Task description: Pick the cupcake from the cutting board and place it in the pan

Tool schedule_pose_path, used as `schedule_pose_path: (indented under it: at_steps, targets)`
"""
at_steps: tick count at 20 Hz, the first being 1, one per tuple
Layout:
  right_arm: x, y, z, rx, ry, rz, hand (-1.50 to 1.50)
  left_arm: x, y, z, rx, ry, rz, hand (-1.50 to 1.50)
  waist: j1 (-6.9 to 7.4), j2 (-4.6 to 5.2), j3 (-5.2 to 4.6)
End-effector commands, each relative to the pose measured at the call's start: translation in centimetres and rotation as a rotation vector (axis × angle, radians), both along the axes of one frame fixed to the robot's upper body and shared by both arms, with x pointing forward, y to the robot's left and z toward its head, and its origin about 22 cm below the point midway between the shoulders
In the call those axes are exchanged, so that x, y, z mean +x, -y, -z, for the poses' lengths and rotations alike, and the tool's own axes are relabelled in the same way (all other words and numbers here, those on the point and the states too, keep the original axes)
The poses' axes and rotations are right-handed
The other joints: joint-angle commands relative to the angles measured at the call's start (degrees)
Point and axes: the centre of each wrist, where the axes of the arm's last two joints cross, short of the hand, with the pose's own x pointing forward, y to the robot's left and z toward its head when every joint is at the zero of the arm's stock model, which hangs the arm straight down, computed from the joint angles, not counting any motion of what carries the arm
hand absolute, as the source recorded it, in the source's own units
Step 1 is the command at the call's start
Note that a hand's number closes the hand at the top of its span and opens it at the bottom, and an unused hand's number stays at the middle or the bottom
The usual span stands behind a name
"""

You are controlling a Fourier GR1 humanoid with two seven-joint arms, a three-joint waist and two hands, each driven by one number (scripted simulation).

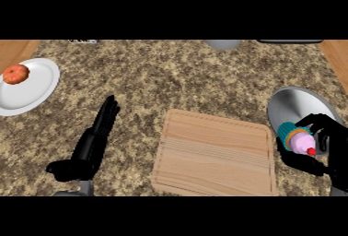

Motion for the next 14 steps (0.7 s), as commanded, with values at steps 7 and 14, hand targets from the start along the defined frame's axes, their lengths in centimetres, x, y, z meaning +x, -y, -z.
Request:
schedule_pose_path:
  at_steps: [7, 14]
  targets:
    - [7.5, 7.7, 1.7, 0.004, 0.206, 0.181, 1.50, 1.0, 0.6, 0.5, -0.004, 0.010, 0.003, 0.00, 0.46, 0.21, 0.02]
    - [10.9, 12.7, 3.4, 0.010, 0.195, 0.184, 1.50, 0.2, -0.9, 0.6, -0.001, -0.002, 0.014, 0.00, 0.76, 0.19, 0.01]
